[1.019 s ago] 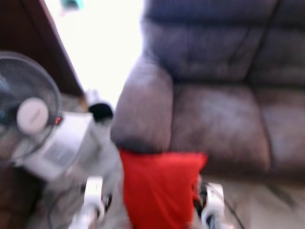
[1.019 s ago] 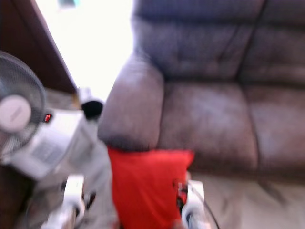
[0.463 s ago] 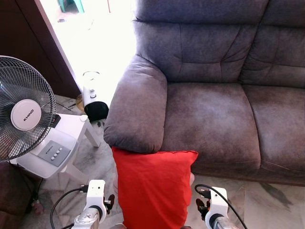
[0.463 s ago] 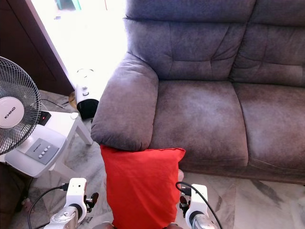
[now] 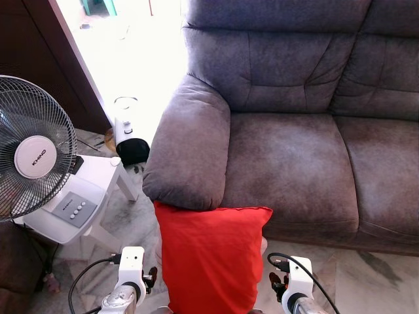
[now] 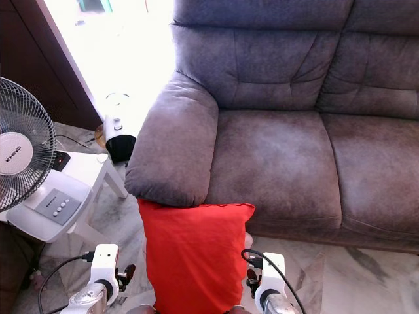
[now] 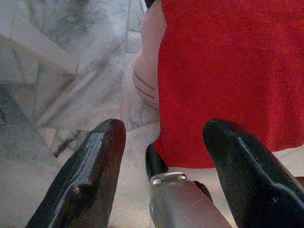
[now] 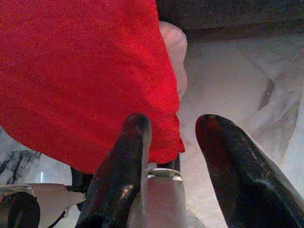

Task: Move the pillow to the sofa from floor

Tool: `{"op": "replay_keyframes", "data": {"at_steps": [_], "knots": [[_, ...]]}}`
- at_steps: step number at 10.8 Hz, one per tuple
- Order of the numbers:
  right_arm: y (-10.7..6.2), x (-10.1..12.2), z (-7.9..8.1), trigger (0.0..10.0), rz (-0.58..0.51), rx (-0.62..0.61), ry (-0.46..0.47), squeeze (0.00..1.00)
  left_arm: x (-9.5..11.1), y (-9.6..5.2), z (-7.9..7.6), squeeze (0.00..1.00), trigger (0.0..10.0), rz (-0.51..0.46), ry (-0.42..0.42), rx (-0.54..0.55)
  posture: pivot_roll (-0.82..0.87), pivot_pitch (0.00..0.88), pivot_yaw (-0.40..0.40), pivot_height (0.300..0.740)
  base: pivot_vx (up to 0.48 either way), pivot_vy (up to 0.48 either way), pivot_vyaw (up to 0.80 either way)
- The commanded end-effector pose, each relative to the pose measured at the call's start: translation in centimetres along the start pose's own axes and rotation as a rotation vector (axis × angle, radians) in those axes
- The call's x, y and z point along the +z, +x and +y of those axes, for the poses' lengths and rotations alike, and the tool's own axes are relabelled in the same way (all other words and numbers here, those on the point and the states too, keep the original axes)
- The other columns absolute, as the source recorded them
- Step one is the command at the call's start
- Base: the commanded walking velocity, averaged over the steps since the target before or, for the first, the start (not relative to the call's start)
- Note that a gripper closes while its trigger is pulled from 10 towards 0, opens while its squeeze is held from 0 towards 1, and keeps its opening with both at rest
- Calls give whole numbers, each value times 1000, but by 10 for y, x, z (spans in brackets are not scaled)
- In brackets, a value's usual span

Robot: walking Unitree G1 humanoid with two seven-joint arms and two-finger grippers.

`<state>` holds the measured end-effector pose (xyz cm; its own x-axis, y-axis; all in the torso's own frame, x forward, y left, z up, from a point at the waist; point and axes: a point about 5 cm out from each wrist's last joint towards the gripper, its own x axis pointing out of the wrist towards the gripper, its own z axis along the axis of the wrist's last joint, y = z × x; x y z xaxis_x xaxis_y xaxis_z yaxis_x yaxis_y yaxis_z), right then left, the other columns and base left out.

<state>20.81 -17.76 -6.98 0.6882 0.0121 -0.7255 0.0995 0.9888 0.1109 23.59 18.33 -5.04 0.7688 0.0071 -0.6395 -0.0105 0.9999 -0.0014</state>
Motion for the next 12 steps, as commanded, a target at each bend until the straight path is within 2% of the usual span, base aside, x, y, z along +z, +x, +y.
{"op": "replay_keyframes", "data": {"at_steps": [1, 5, 6, 7, 10, 11, 12], "knots": [[-2, -9, 0, 10000, 28, -4, -2, 0, -14, -4, 4, 0, 10000, 51, 6, 8, 80, 162, 25, 714, 0, 0, 0], [-2, -9, 0, 10000, 7, -10, -14, 0, -13, -5, 6, 0, 10000, 29, 15, 17, 77, 152, 26, 714, 0, 0, 0], [-3, -5, 0, 10000, -38, -5, -19, 0, 0, -3, 13, 0, 10000, -45, -15, 77, 75, 157, 22, 714, 0, 0, 0], [-4, -1, 0, 10000, -91, -2, -30, 0, 19, 0, 15, 0, 10000, -127, -17, 88, 75, 157, 22, 714, 0, 0, 0], [-10, 17, -1, 10000, -323, -38, -42, 0, 89, 1, 4, 0, 10000, -473, -5, 55, 75, 176, 21, 714, 0, 0, 0], [-5, 77, -1, 10000, -495, -23, -83, 0, 109, -4, 2, 0, 10000, -582, -7, 62, 75, 178, 18, 714, 0, 0, 0], [-9, 146, 4, 10000, -664, -20, -120, 0, 122, -9, 0, 0, 10000, -664, 16, 53, 77, 183, 17, 714, 0, 0, 0]]}}
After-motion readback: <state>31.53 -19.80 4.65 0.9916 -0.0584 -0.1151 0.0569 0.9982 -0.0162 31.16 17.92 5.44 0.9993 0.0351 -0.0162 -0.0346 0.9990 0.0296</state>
